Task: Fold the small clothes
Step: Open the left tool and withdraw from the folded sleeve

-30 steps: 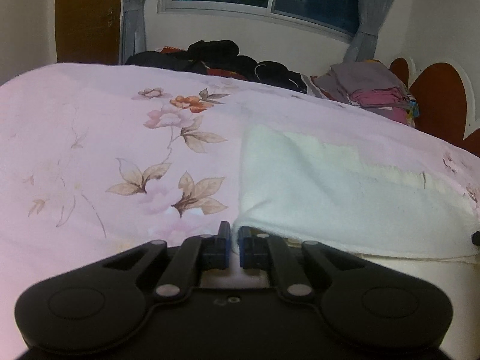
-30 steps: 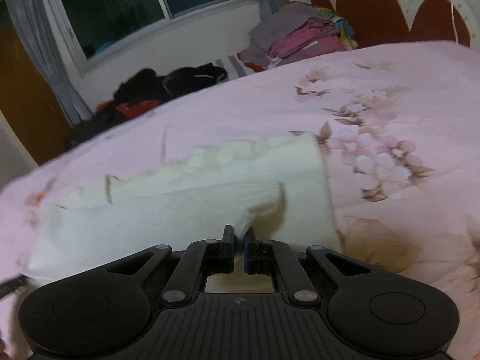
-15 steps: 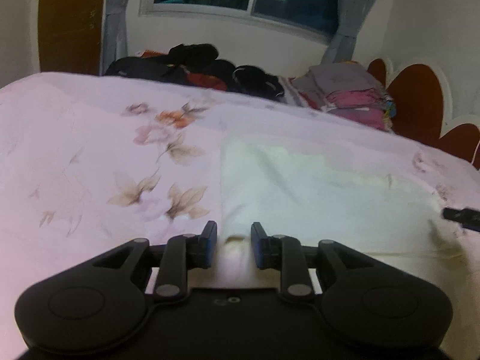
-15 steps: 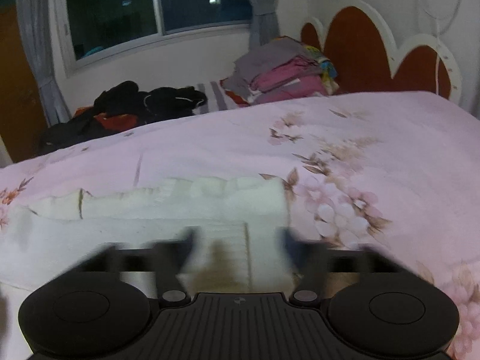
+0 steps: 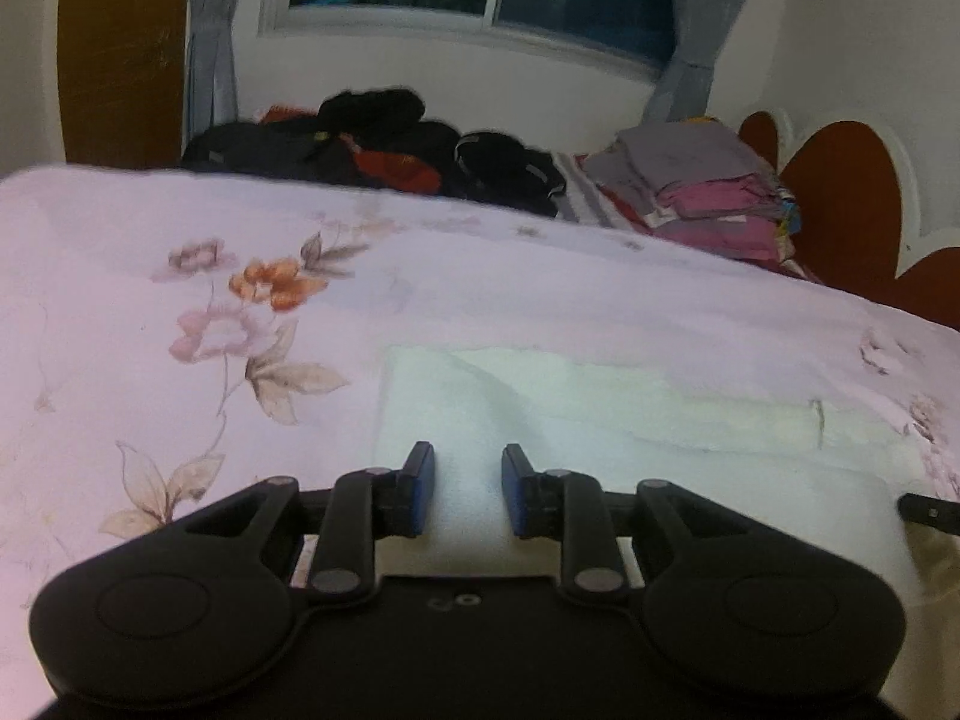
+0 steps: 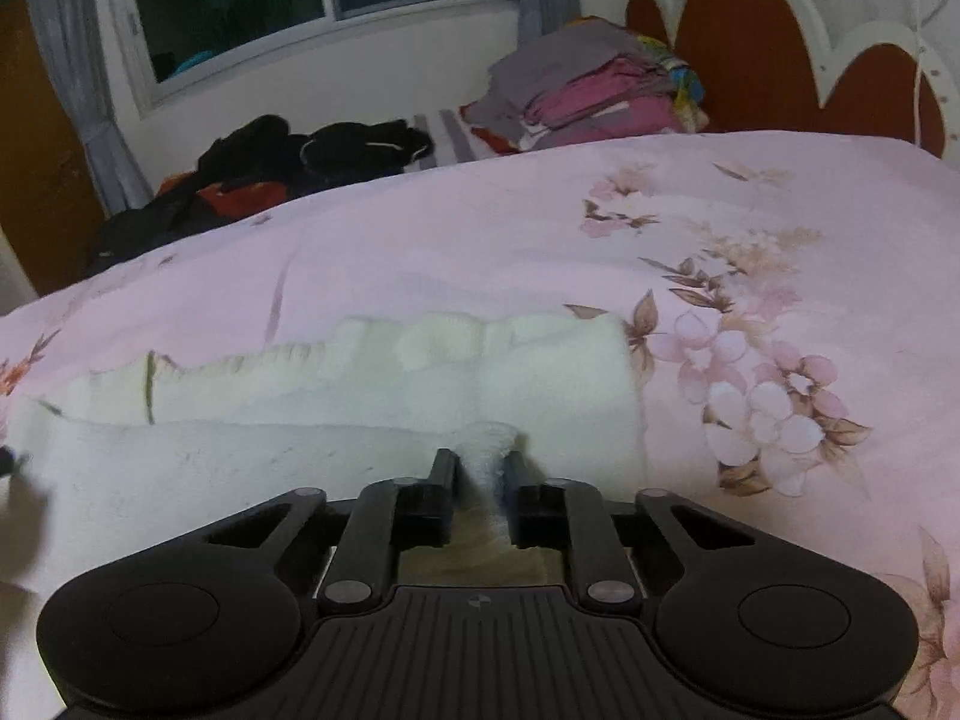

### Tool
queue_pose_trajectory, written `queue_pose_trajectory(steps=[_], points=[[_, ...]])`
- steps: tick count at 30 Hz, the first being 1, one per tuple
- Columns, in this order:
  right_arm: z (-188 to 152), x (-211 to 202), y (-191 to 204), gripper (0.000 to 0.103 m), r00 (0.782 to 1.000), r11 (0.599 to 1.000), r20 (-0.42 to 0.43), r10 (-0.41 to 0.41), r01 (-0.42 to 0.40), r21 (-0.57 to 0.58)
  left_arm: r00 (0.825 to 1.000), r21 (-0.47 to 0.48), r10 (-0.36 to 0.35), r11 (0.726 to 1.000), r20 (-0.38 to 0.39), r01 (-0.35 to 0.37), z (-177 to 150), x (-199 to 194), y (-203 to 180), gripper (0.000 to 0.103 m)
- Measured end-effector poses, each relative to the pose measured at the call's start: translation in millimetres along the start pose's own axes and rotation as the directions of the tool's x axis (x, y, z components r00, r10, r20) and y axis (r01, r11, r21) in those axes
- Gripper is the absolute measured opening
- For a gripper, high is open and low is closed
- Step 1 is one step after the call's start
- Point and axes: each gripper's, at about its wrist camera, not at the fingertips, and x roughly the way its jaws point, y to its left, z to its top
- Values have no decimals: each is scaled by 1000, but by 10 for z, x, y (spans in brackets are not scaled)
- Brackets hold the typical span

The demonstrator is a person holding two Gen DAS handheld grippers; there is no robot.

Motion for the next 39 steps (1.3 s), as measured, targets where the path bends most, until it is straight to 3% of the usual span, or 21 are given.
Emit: queue_pose_trajectory(steps=[2,4,6,11,13,17,22,25,29,31,35,39], points=[[-15,-78,46,7,999,999,36,-4,6,-41,1000,-9,-12,1000,-9,12,-13,9,30,24],[-50,-131,35,7,993,994,97,-68,76,-76,1000,-7,-18,1000,2,18,-12,-7,44,24],[-89,-21,-54,7,995,995,43,-90,92,-38,1000,-10,-23,1000,-2,23,-3,21,40,24],[-62,-30,44,8,990,987,64,-125,131,-95,1000,-8,-15,1000,4,15,21,67,11,25],[-19,-127,47,29,982,987,125,-140,149,-66,1000,-6,-22,1000,12,22,35,63,-7,25],[46,-180,140,30,984,992,156,-83,96,-81,1000,13,-4,1000,-4,4,45,174,-40,26],[-31,122,121,30,997,992,38,-71,74,-99,999,51,32,998,-2,-32,28,234,-34,29],[16,77,43,30,997,996,38,-68,70,-53,999,32,38,999,-17,-38,62,191,-34,27],[-2,-73,147,30,994,994,97,-51,61,-95,1000,41,21,999,1,-21,27,82,-110,26],[-61,52,167,30,997,989,30,-76,79,-123,1000,69,27,997,-14,-26,-31,97,-148,29],[-27,63,70,30,998,996,22,-60,61,-71,999,70,41,997,-25,-40,-25,83,-136,32],[-47,-165,112,30,996,996,83,-43,49,-69,998,61,50,997,-24,-48,-17,-27,-168,30]])
